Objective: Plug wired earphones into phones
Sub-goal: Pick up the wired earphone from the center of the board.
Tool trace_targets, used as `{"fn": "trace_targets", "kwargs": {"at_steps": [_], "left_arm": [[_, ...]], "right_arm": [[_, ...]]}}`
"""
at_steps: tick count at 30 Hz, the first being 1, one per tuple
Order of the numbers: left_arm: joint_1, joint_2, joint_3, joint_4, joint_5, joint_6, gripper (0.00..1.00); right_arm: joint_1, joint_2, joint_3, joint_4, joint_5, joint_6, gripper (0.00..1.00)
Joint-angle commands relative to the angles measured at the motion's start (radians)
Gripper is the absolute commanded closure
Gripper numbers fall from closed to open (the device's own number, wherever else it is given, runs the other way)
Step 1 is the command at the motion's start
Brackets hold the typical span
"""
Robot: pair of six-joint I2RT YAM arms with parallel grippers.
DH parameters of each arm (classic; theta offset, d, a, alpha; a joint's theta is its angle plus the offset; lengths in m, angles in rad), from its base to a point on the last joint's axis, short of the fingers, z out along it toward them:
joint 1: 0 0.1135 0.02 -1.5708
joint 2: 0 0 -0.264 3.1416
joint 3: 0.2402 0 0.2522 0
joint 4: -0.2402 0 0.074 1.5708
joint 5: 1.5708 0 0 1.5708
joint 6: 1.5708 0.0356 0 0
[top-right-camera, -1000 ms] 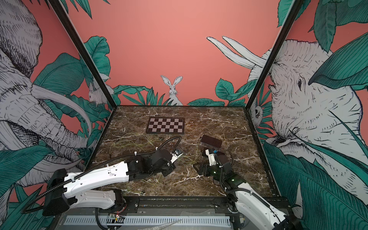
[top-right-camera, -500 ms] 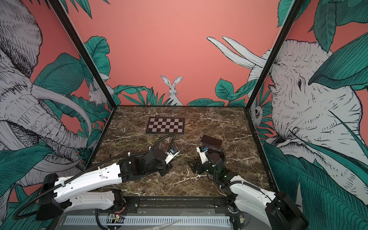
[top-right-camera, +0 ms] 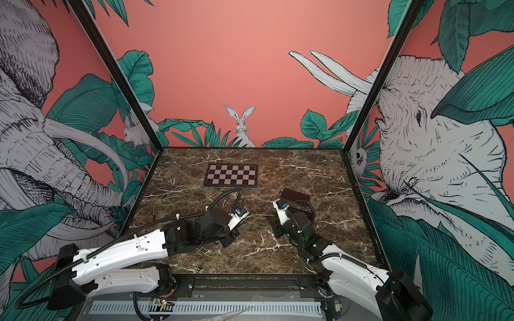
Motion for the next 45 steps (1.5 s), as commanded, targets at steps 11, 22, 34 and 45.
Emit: {"fn": "trace_targets", "kwargs": {"at_steps": [11,22,34,45], "left_arm": [[0.006,-0.017,-0.008,0.044,0.091,-0.061,0.85],[0.066,-0.035,0.116,0.057,0.306,-0.089,0.36],[0.081,-0.074,0.188,-0.024,0.312,0.052,0.23],[0.219,0.082,0.289,0.029,0.589,0.160,0.32]], "right_arm": [[0.041,-0.122,0.078,-0.034,0.144,-0.478,0.86],[0.083,-0.169,0.034,0.127,0.053,-0.909,0.92],[0.110,-0.223,0.159,-0.129,0.098,-1.729,0.95],[0.124,-0.284,0.212,-0.213,0.059,-2.018,0.94]]}}
